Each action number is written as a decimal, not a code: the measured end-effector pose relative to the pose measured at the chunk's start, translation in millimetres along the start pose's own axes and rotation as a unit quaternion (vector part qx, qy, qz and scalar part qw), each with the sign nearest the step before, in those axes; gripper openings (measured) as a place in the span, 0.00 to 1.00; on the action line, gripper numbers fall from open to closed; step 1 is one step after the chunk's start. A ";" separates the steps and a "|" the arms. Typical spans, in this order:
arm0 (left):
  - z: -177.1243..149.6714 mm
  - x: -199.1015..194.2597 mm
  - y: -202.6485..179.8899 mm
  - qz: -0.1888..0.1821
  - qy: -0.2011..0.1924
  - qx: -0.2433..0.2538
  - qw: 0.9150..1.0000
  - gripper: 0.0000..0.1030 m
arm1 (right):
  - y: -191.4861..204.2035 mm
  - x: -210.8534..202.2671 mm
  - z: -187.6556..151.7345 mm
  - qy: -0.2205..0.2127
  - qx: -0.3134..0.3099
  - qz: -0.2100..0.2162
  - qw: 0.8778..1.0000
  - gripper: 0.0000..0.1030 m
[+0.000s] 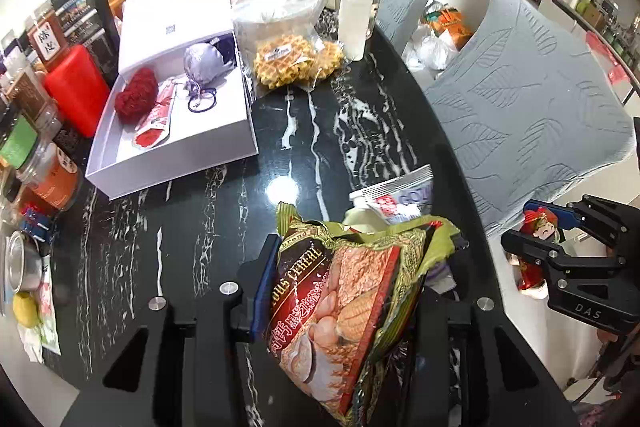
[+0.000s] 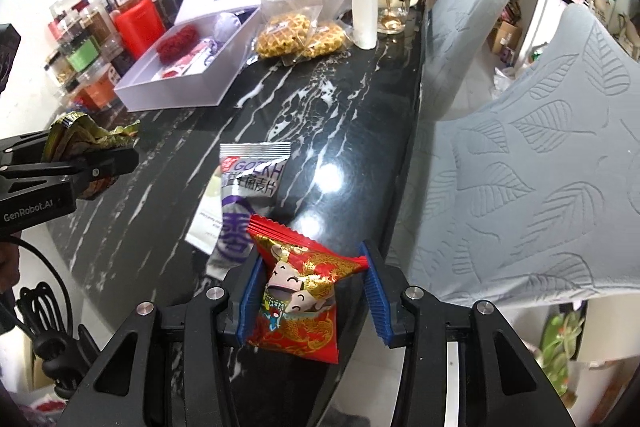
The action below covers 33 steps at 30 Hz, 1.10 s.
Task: Organize soft objects
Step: 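Lift the cereal bag and red snack packet off the table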
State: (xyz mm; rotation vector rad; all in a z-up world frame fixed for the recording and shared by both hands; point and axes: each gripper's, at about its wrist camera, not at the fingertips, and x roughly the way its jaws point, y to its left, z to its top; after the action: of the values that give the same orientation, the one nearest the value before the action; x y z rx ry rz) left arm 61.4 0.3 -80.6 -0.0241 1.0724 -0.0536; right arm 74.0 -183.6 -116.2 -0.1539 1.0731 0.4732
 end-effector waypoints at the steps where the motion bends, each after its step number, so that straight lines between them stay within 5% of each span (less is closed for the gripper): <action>1: -1.5 -3.9 -1.5 0.001 -0.002 -0.001 1.000 0.39 | -0.2 -3.6 -1.0 -0.002 -0.001 0.001 1.000 0.44; 33: -65.3 -113.3 -35.9 0.055 -0.086 -0.082 0.991 0.39 | 38.7 -94.2 -46.8 -0.064 -0.088 0.085 0.990 0.44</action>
State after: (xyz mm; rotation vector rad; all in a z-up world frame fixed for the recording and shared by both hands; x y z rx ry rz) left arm -51.1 -28.9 -10.8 -0.1161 0.9025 0.1352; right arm -17.5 -193.3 -52.3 -0.1864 0.9222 0.7222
